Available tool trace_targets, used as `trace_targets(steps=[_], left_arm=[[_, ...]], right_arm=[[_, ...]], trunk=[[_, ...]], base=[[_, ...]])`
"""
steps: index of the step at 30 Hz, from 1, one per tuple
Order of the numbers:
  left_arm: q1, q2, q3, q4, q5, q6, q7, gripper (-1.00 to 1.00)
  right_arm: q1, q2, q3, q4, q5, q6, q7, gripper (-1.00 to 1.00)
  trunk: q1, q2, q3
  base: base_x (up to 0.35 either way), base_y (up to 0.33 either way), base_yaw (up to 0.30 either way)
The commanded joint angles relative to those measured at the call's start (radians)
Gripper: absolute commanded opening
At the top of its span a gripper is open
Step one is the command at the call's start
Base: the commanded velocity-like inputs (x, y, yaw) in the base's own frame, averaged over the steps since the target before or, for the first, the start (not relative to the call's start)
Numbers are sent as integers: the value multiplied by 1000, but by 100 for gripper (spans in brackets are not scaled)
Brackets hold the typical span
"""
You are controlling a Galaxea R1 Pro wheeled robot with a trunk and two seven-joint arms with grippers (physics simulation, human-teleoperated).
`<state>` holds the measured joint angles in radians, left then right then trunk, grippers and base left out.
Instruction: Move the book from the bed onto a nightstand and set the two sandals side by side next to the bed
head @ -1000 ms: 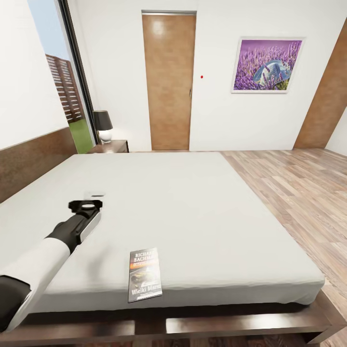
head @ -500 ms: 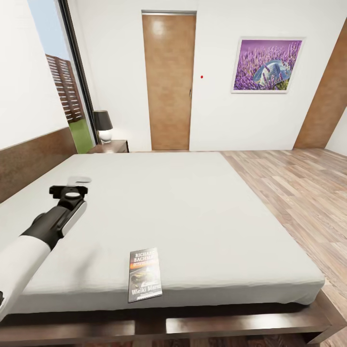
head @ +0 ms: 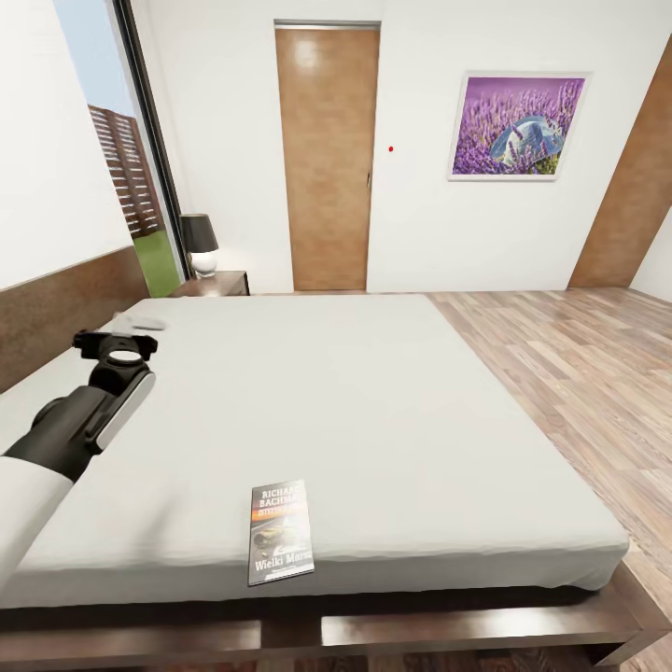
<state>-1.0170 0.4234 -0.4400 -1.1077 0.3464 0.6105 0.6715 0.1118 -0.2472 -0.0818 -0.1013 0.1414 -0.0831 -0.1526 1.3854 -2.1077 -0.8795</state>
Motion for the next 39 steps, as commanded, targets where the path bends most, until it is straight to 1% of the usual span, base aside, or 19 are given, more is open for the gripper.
trace_targets(steps=[1, 5, 10, 12, 19, 25, 39], left_arm=[[-1, 6, -4, -13, 10, 14, 13, 100], [1, 16, -4, -46, 9, 41, 23, 100], [14, 28, -3, -103, 7, 78, 51, 100], [18, 31, -2, -113, 7, 83, 55, 100], [34, 60, 1, -149, 8, 96, 70, 100], [39, 67, 3, -156, 8, 99, 73, 100], [44, 70, 4, -160, 8, 98, 74, 100]], right_arm=[[0, 0, -9, -1, 10, -1, -1, 100], [0, 0, -11, -1, 9, -1, -2, 100], [0, 0, -13, -1, 9, -1, -2, 100], [0, 0, -13, -1, 9, -1, -2, 100], [0, -1, -14, -1, 9, -1, -2, 100], [0, 0, -14, -2, 9, -1, -2, 100], [-1, 0, -15, -3, 9, -1, -2, 100]], trunk=[[0, 0, -1], [0, 0, -1], [0, 0, -1], [0, 0, -1], [0, 0, -1], [0, 0, -1], [-54, 98, 43]], base=[[0, 0, 0], [0, 0, 0], [0, 0, 0], [0, 0, 0], [0, 0, 0], [0, 0, 0], [0, 0, 0]])
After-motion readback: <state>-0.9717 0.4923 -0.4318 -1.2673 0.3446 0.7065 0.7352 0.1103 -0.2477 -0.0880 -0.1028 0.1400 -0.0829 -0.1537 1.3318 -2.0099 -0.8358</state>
